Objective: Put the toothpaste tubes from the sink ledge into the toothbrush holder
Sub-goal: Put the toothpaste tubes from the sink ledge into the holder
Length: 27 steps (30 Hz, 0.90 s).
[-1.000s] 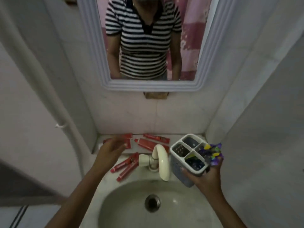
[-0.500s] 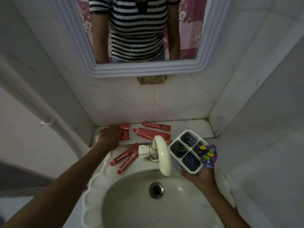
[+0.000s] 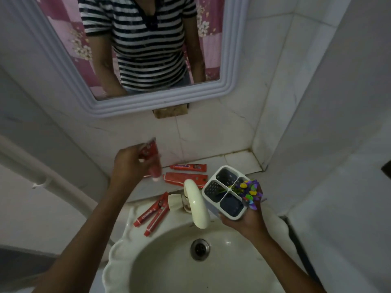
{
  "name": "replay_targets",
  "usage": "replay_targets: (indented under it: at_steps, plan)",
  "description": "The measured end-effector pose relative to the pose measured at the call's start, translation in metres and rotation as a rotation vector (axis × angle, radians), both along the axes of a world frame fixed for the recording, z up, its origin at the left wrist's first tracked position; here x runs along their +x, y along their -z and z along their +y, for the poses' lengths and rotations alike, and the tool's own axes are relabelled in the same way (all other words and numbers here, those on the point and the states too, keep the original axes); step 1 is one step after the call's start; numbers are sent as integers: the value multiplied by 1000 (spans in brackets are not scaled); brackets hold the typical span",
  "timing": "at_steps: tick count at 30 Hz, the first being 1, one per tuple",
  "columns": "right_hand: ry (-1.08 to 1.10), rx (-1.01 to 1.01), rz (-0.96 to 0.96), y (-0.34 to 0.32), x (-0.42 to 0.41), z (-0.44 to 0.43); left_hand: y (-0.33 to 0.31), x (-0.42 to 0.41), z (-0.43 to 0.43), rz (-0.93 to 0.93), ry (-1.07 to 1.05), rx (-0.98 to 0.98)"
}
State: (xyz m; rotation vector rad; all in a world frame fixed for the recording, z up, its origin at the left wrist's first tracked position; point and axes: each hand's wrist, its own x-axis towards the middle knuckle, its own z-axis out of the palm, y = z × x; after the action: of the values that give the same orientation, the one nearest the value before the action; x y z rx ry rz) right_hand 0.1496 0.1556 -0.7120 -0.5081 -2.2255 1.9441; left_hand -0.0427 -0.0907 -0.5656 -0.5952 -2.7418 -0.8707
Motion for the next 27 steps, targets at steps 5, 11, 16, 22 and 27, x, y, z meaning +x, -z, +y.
replay_targets:
  at_steps: [5,11,16,22,27]
  plan:
    - [77,-71,56,7,-4,-3,-42,32,59,-409,275,296]
    - [78,30,73,-1,-4,-1,-8,44,111,-401,483,-175]
    - [72,32,67,2,0,2,-4,32,109,-483,585,-197]
    - [32,45,61,9,3,1,45,-23,77,-352,224,-535]
    - [49,43,73,14,-1,6,93,-31,67,-184,467,-910]
